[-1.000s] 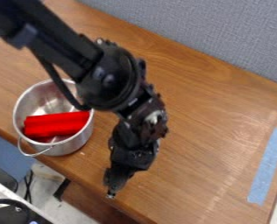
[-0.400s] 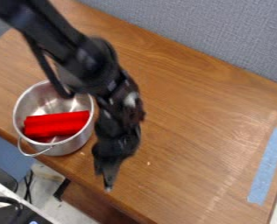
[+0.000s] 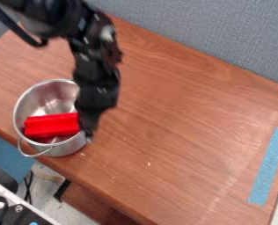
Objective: Move the red object from the metal pot to the table
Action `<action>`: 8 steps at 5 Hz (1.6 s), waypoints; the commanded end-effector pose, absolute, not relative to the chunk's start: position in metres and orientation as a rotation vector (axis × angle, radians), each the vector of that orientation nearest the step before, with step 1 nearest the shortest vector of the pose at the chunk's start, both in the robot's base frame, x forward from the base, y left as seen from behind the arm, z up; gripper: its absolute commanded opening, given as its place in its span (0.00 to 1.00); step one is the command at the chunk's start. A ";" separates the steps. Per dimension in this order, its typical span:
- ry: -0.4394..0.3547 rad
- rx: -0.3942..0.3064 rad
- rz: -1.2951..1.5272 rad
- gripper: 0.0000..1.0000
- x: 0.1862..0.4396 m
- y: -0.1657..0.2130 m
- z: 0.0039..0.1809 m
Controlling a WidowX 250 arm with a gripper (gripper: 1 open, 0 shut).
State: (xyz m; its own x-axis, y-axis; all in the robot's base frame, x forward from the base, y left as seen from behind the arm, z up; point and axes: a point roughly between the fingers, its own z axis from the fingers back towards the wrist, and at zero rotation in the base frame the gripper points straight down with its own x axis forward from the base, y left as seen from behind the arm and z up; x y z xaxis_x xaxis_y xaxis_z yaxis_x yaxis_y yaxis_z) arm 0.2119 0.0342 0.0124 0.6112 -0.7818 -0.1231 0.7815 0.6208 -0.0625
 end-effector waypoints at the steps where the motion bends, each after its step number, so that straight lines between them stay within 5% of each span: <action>1: 0.096 0.048 -1.017 0.00 0.240 0.070 0.037; 2: 0.076 0.066 -1.075 0.00 0.260 0.106 0.053; 3: 0.072 0.070 -1.199 1.00 0.239 0.072 0.066; 4: 0.060 0.083 -1.313 1.00 0.208 0.049 0.093; 6: 0.063 0.071 -1.464 1.00 0.189 0.071 0.122; 8: 0.051 0.079 -1.753 1.00 0.173 0.095 0.045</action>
State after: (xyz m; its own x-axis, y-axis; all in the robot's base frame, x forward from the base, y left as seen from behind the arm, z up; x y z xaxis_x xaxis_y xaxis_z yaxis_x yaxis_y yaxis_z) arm 0.1703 0.0912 0.0403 -0.1839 -0.9809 -0.0629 0.9829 -0.1836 -0.0099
